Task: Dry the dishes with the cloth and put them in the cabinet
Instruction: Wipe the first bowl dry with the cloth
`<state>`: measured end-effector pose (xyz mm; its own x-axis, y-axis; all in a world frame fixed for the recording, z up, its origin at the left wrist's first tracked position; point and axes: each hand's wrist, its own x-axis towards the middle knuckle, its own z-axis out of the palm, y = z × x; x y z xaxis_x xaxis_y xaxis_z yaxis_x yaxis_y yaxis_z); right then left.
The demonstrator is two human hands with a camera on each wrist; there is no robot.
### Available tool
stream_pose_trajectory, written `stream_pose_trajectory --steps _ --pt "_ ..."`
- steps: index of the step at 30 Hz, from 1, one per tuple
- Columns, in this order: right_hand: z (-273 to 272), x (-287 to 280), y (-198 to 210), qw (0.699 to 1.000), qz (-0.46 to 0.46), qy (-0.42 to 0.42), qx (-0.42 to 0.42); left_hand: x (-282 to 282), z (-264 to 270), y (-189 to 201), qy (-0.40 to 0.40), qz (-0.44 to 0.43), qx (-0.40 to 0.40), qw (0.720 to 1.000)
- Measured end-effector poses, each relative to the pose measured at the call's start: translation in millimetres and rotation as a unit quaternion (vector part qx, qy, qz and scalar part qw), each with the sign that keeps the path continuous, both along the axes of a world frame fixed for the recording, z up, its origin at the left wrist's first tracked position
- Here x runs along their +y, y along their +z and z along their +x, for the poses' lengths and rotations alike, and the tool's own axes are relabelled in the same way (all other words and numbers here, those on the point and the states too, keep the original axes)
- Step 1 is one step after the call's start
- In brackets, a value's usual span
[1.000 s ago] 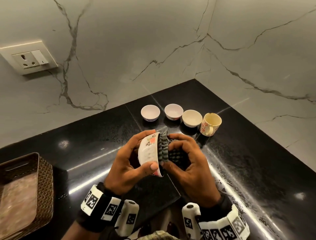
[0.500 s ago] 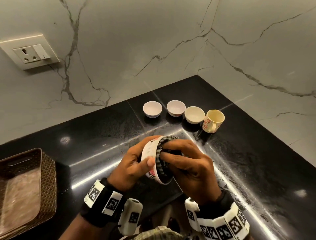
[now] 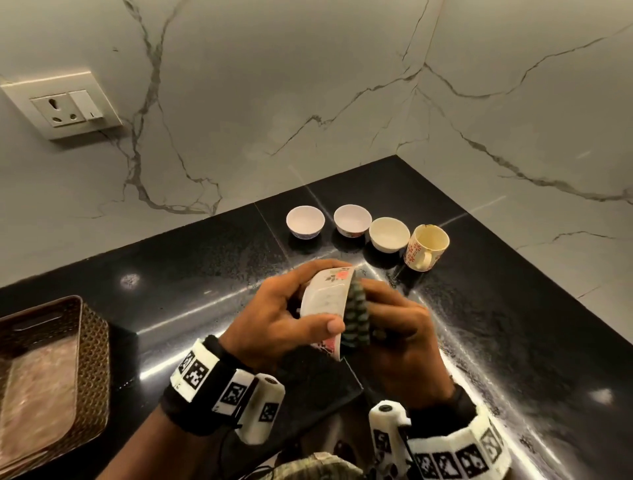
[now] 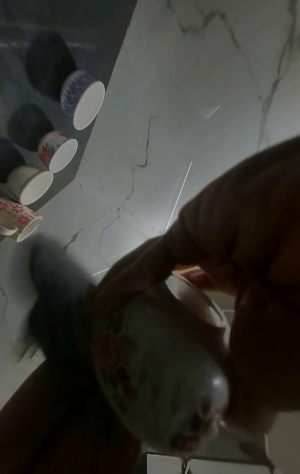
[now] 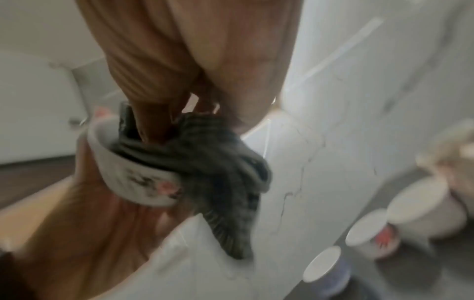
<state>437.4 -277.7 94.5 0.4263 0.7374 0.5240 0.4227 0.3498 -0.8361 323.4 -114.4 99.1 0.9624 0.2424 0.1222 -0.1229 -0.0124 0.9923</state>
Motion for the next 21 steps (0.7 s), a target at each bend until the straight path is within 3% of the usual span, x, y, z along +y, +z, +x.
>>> stream_pose_trajectory --steps 2,4,5,7,9,12,16,19,21 --pt "7 0 -10 0.982 0.000 -0.048 -0.182 4 -1 1 -0.006 0.041 0.016 0.999" --pt "7 -1 -16 0.966 -0.023 -0.116 -0.231 5 -1 1 -0.008 0.111 -0.001 0.994" --pt "5 -1 -18 0.966 -0.044 -0.150 -0.205 5 -2 2 -0.001 0.151 -0.021 0.988" --pt "-1 0 -15 0.980 -0.096 -0.160 -0.073 4 -1 3 0.010 0.231 -0.059 0.971" --pt "1 0 -6 0.979 -0.162 -0.101 0.064 2 1 0 0.002 0.294 -0.083 0.952" --pt "12 -4 11 0.943 -0.224 0.038 0.244 -6 4 -11 -0.003 0.348 -0.100 0.932" --pt "16 -8 17 0.881 -0.194 0.107 0.417 -13 6 -19 0.010 0.312 -0.114 0.943" --pt "12 -12 5 0.799 -0.164 0.140 0.561 -16 5 -15 0.010 0.245 -0.118 0.962" --pt "13 -16 -3 0.797 -0.110 0.074 0.589 -13 2 -16 0.014 0.196 -0.093 0.976"
